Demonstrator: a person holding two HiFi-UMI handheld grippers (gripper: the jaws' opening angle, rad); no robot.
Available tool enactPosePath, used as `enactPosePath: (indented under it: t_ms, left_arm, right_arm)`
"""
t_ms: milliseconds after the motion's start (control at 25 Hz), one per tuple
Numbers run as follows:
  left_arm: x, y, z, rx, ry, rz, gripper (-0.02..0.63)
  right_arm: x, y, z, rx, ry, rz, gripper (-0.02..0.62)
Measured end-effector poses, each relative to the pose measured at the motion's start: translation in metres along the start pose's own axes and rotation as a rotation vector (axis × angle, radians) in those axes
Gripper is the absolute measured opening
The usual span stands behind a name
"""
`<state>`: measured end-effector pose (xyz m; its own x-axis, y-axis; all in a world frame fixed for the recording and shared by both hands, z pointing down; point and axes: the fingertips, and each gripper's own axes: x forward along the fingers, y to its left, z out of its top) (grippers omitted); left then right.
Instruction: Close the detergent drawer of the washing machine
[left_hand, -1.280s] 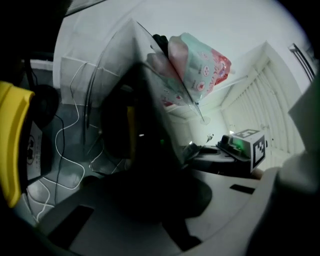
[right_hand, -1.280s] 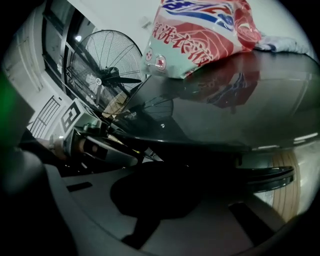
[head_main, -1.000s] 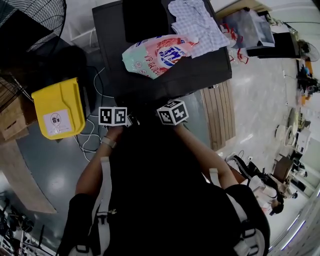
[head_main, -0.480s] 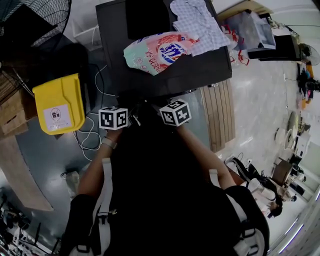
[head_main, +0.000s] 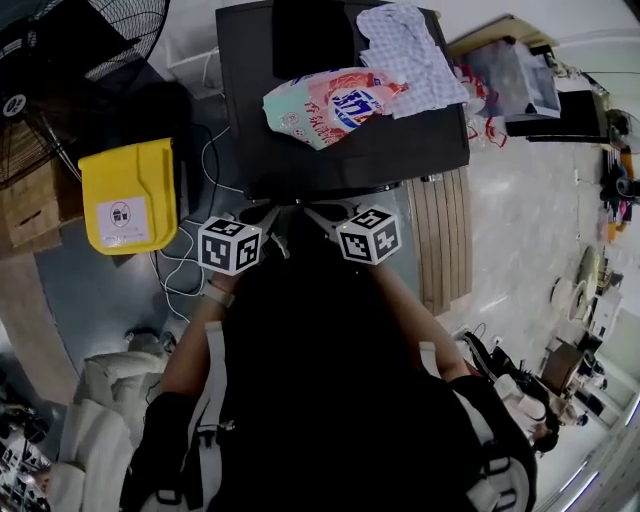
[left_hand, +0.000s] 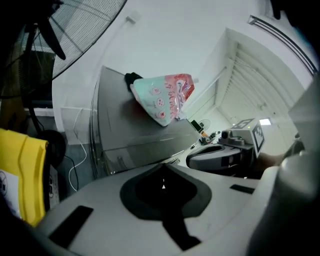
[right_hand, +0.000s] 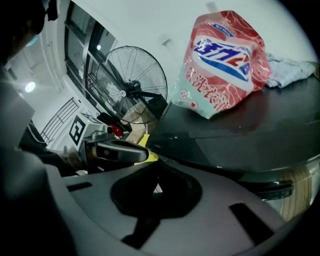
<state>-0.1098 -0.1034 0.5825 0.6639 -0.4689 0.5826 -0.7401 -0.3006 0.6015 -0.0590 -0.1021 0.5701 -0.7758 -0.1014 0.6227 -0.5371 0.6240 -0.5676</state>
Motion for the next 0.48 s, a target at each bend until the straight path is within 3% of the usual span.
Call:
enactPosePath:
  t_ms: [240, 480]
  left_arm:
    - [-0.032, -0.021, 0.054, 0.096, -0.155, 0.044, 0.011]
    - [-0.069, -0.045, 0.113, 0.167, -0.372, 0.121, 0.011]
  right_arm:
    - [-0.033, 0.019, 0.049, -0.087, -0.099, 0.055, 0.015]
    - [-0.072, 0.034, 0.107, -0.231, -0.231, 0.081, 0.015]
